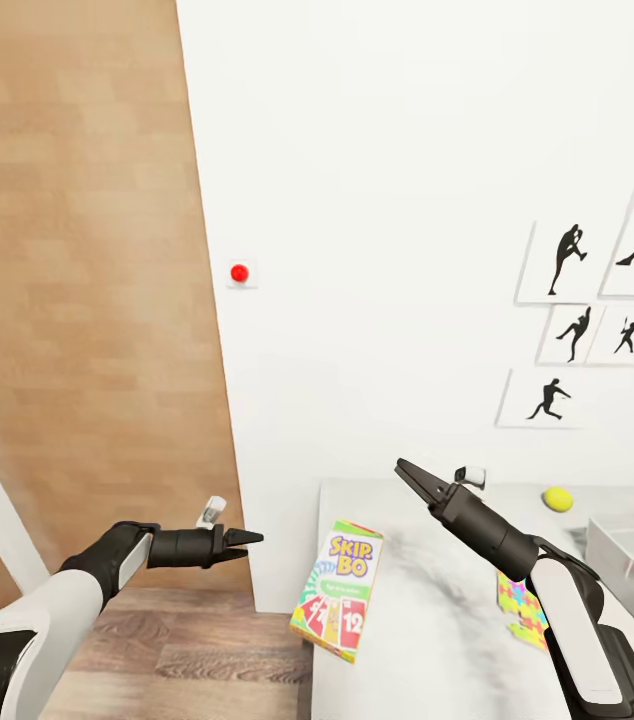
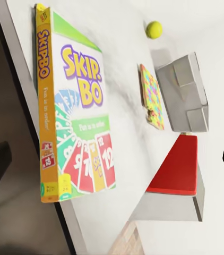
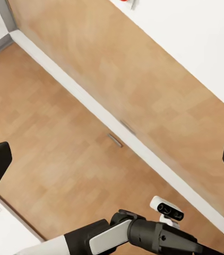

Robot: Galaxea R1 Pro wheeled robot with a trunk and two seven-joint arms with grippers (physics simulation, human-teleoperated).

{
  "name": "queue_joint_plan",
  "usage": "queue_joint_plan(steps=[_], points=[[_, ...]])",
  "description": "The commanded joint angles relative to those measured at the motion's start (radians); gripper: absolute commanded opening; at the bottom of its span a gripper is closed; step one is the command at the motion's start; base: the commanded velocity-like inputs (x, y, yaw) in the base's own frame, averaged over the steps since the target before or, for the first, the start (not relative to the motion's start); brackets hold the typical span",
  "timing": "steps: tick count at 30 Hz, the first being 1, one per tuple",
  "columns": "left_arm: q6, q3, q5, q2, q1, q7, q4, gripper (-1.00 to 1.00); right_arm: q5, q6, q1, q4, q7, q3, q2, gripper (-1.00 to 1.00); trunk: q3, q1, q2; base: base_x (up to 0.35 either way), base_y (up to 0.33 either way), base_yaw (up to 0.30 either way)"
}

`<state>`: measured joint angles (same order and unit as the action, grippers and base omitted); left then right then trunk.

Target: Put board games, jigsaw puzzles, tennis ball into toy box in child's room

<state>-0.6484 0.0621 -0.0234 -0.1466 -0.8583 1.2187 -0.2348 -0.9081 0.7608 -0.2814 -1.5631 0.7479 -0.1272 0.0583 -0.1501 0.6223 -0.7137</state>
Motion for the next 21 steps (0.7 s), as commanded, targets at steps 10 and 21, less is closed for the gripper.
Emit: queue_joint_plan(steps=[10,21], points=[[-0.011,0.004,0.005,0.013,-0.001,0.002,0.000,1.00,-0.003,0.006,-0.001,0.000,0.001,-0.002,0.000,1.00,-0.001,0.000,-0.001,-0.106,-0.062,0.004],[-0.011,0.004,0.005,0.015,-0.001,0.002,0.000,1.00,-0.003,0.006,-0.001,0.001,0.001,-0.002,0.000,1.00,-0.001,0.000,-0.001,-0.118,-0.007,0.000]])
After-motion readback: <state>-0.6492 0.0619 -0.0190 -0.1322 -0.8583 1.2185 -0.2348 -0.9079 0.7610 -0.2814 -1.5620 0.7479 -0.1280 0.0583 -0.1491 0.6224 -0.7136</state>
